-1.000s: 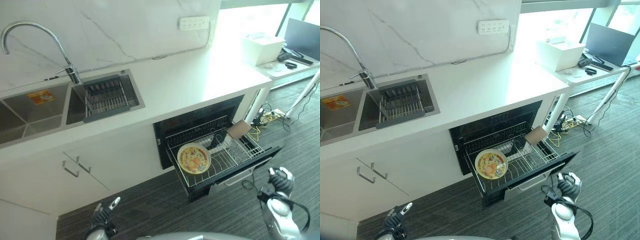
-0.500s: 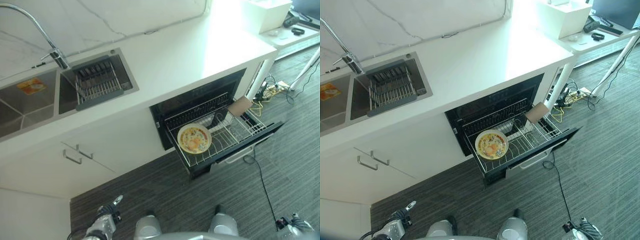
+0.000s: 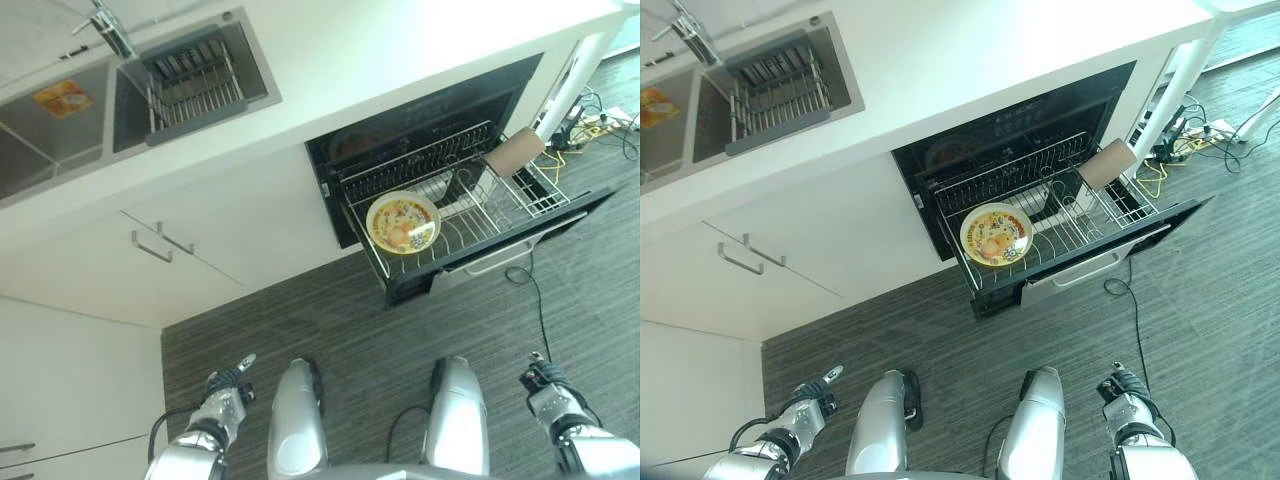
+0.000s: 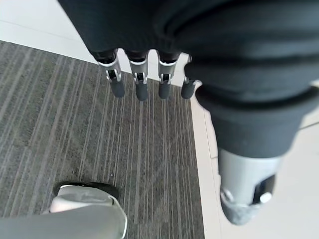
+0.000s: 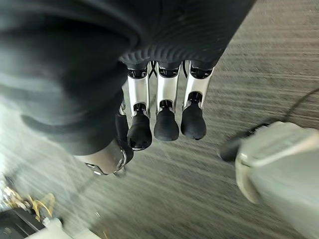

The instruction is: Place the dishes in the dishwasher.

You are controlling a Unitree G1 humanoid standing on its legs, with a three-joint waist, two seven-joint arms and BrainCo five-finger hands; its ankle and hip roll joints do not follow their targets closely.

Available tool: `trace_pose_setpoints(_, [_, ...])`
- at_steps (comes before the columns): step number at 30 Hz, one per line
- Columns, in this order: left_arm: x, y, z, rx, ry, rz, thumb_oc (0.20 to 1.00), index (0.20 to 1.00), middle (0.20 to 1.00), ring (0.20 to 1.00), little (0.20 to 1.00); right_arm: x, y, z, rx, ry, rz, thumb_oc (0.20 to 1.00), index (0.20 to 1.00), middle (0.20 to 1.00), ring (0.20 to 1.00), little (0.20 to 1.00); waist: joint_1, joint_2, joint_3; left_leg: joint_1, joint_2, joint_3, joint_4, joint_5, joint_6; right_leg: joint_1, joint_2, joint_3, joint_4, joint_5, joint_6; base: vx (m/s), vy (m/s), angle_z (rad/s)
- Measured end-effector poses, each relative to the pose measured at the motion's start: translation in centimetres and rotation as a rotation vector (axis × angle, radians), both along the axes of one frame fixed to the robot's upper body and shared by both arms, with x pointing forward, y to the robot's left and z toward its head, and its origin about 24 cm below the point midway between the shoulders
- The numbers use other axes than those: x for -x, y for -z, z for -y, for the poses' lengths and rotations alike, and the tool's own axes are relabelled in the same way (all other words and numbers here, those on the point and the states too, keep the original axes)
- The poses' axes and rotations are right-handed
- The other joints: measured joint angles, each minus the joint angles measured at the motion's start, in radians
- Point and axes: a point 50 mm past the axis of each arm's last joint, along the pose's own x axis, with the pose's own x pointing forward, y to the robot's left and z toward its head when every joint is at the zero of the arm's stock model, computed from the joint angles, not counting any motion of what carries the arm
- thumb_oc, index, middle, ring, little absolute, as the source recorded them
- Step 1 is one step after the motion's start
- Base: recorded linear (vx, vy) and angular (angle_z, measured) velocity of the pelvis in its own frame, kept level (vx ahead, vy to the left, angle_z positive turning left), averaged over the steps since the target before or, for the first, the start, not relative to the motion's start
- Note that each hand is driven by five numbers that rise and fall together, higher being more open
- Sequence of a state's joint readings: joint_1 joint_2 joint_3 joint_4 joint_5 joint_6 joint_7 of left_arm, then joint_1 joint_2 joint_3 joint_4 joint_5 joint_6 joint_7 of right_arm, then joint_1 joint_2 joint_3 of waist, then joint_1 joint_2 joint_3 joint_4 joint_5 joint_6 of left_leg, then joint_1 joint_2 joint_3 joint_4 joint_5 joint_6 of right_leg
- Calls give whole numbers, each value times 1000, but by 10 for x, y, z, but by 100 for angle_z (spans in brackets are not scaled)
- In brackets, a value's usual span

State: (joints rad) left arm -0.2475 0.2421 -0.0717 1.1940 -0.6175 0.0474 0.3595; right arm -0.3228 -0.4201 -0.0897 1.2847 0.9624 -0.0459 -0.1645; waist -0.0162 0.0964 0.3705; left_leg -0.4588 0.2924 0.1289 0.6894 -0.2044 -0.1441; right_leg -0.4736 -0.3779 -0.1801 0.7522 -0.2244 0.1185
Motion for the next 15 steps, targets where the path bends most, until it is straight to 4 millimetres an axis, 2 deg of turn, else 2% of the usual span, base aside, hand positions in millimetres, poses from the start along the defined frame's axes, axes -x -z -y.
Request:
trace_pose_setpoints(1, [-1, 0, 1, 1, 7, -1, 1000, 1000, 1000, 1000, 1000, -3, -3, 3, 8, 4, 7, 200, 200, 200, 200, 200, 0, 12, 3, -31, 5, -44, 7, 10, -17, -5, -1, 0, -7, 0, 0, -342, 395, 40])
trace_pose_setpoints(2, [-2, 0, 4, 8, 14, -2, 1000, 1000, 1000, 1000, 1000, -5, -5, 5, 11, 10, 7, 200, 200, 200, 200, 200, -7, 15, 3, -66, 7, -97, -32, 35, -56, -29, -20, -8, -22, 30, 7, -275, 315, 0])
trace_pose_setpoints(3, [0, 1, 4, 1, 19, -8, 1000, 1000, 1000, 1000, 1000, -21, -15, 4, 15, -1, 32, 200, 200, 200, 200, 200, 0, 11, -6, -124, 24, -103, -32, 38, -58, -85, -52, -42, -47, 63, 12, 1, 187, -45])
trace_pose_setpoints(4, [2, 4, 10, 25, 14, -22, 1000, 1000, 1000, 1000, 1000, -42, -30, 4, 43, -43, 71, 200, 200, 200, 200, 200, 9, 27, 2, -156, 32, -51, -26, 16, -4, -134, -75, -38, -77, 93, 39, 63, 118, -52])
trace_pose_setpoints(5, [-5, 4, 19, 78, -44, 0, 1000, 1000, 1000, 1000, 1000, -45, -36, 8, 37, -1, 107, 200, 200, 200, 200, 200, 5, 51, 23, -129, -2, -45, -57, 15, 10, -138, -51, 12, -51, 81, 33, 30, 54, -1])
trace_pose_setpoints(6, [-26, -8, 16, 61, -23, 55, 1000, 1000, 1000, 1000, 1000, -40, -28, 3, 2, 29, 75, 200, 200, 200, 200, 200, 12, 13, 72, -134, -35, -76, 18, 62, -11, -150, -78, 82, 48, 56, 48, 23, 21, 53])
trace_pose_setpoints(7, [-44, -19, 19, 53, 22, 108, 1000, 1000, 1000, 1000, 1000, -42, -28, -1, -16, 24, 63, 200, 200, 200, 200, 200, 38, 1, 100, -171, -46, -85, 94, 32, -7, -168, -104, 92, 82, 39, 83, -53, 13, 39])
trace_pose_setpoints(8, [-56, -27, 19, 52, 37, 147, 1000, 1000, 1000, 1000, 1000, -58, -40, -1, -18, 7, 98, 200, 200, 200, 200, 200, 56, 8, 105, -215, -44, -89, 111, 31, -3, -189, -103, 82, 75, 47, 90, -60, 3, 17])
trace_pose_setpoints(9, [-66, -36, 15, 42, 46, 163, 1000, 1000, 1000, 1000, 1000, -71, -52, 0, -18, -4, 127, 200, 200, 200, 200, 200, 60, 6, 122, -237, -50, -93, 121, 39, 9, -195, -116, 71, 75, 51, 82, -104, 6, 18])
trace_pose_setpoints(11, [-82, -51, 4, 10, 61, 190, 1000, 1000, 1000, 1000, 1000, -92, -75, 3, -11, -24, 184, 200, 200, 200, 200, 200, 68, -6, 133, -258, -69, -110, 117, 44, 13, -194, -132, 55, 61, 79, 93, -85, 22, 31])
trace_pose_setpoints(13, [-93, -64, -7, -19, 67, 209, 1000, 1000, 1000, 1000, 1000, -118, -110, 6, 12, -47, 276, 200, 200, 200, 200, 200, 80, -6, 133, -282, -67, -116, 77, 47, 17, -206, -115, 33, 9, 94, 95, -47, 20, 4])
trace_pose_setpoints(15, [-101, -74, -13, -26, 58, 214, 1000, 1000, 1000, 1000, 1000, -137, -138, 6, 29, -58, 353, 200, 200, 200, 200, 200, 84, -6, 133, -288, -67, -114, 51, 66, 26, -201, -114, 22, -7, 107, 88, -42, 34, 20])
